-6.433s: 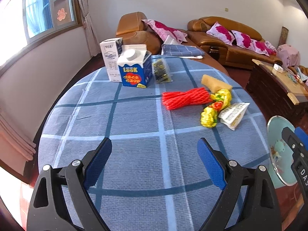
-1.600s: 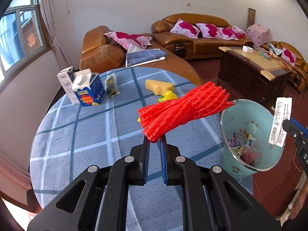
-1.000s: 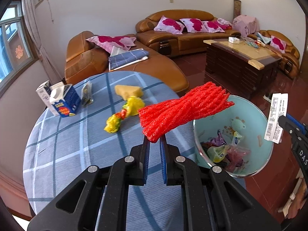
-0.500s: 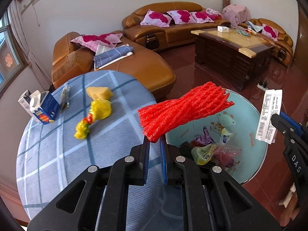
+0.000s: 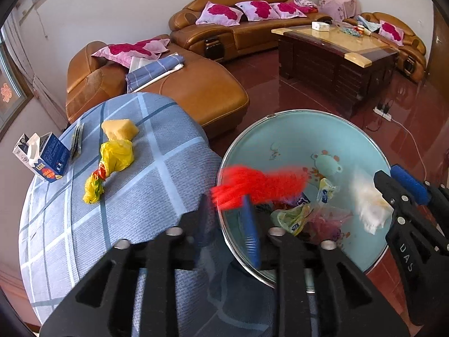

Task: Collect trash
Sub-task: 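Open both tools over the bucket to drop the net and paper wrapper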

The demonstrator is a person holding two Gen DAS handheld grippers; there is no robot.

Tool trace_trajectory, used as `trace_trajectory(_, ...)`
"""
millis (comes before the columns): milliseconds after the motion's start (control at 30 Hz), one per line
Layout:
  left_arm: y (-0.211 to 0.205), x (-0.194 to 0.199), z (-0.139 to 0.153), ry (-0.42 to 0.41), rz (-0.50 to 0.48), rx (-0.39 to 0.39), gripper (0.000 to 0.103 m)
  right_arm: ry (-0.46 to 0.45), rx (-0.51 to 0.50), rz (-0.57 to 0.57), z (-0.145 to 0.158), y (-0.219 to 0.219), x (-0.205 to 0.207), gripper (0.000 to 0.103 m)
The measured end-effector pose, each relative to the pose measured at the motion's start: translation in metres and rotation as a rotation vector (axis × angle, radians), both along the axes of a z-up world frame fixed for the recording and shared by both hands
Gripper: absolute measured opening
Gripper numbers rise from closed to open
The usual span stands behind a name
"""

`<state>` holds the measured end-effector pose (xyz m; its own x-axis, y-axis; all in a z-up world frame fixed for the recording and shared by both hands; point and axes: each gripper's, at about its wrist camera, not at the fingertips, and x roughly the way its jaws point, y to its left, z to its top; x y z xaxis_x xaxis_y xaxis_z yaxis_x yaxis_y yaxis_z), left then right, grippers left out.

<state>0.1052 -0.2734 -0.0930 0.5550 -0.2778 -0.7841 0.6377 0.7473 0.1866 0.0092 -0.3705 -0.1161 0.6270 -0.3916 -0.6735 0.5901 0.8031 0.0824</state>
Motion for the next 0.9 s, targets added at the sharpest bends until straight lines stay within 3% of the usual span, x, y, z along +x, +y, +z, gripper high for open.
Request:
trace_trajectory(133,0.003,0.000,0.003,-0.012,0.009,-0.007,0.050,-0.022,0.011,-0.014,0.003,-0.002,-0.005,0.026)
trace_trajectory(267,0.011,0.001,0.009,-0.027,0.030,-0.013,0.063,-0.060,-0.004,-0.040,0.010,-0.001,-0.012,0.037)
trace_trajectory(333,0.014,0.001,0.011,-0.033,0.044,-0.018,0.068,-0.073,-0.009,-0.042,0.014,0.001,-0.013,0.037)
trace_trajectory(567,0.033,0.007,0.019,-0.040,0.074,-0.032,0.076,-0.082,-0.025,-0.038,0.022,0.008,-0.015,0.042)
trace_trajectory(900,0.067,0.023,0.018,-0.032,0.133,-0.044,0.077,-0.086,-0.060,0.014,0.037,0.033,-0.005,0.042)
